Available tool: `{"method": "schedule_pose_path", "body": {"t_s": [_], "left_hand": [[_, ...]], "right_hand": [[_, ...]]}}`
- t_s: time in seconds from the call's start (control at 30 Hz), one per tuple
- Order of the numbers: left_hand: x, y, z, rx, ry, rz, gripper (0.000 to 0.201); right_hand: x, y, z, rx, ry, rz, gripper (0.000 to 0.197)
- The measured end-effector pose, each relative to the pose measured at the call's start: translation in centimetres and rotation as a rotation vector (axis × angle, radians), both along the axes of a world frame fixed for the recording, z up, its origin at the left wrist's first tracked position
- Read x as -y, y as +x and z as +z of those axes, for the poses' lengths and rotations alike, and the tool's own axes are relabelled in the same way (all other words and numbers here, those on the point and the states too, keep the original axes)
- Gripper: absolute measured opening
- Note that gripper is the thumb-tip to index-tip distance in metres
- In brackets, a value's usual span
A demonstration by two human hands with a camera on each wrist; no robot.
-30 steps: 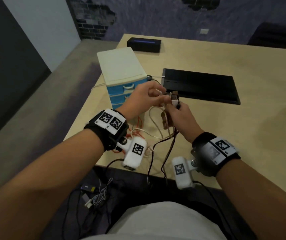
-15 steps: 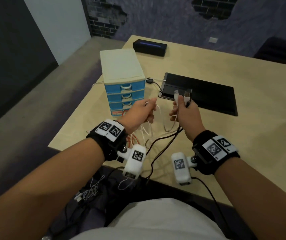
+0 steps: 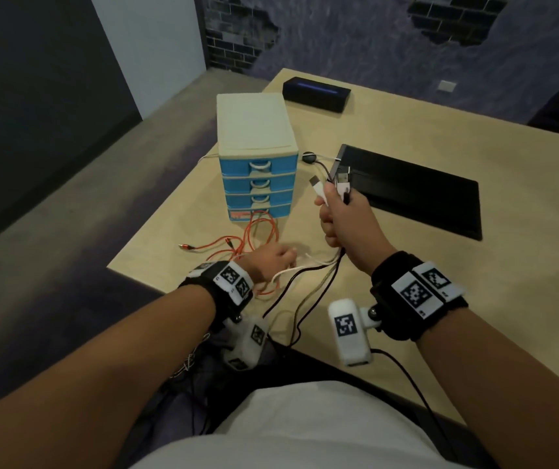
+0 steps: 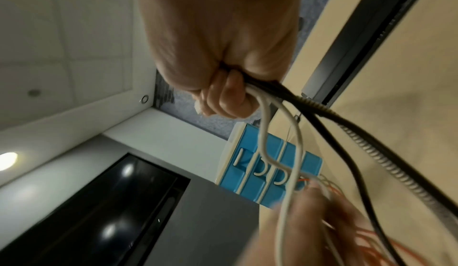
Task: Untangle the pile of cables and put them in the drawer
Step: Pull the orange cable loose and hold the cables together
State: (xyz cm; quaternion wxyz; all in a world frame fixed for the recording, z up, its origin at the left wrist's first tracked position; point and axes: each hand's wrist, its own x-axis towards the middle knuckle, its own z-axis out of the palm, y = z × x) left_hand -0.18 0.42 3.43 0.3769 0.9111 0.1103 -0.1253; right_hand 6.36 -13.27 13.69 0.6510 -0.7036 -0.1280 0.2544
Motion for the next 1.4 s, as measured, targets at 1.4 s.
{"method": "schedule_pose_path", "body": {"t_s": [1.4], "left_hand": [[0.9, -2.1, -2.7, -0.330, -0.076, -0.440, 0.055]], "right_hand": [[2.4, 1.4, 0.8, 0.087, 0.051, -0.031, 0.027]]}}
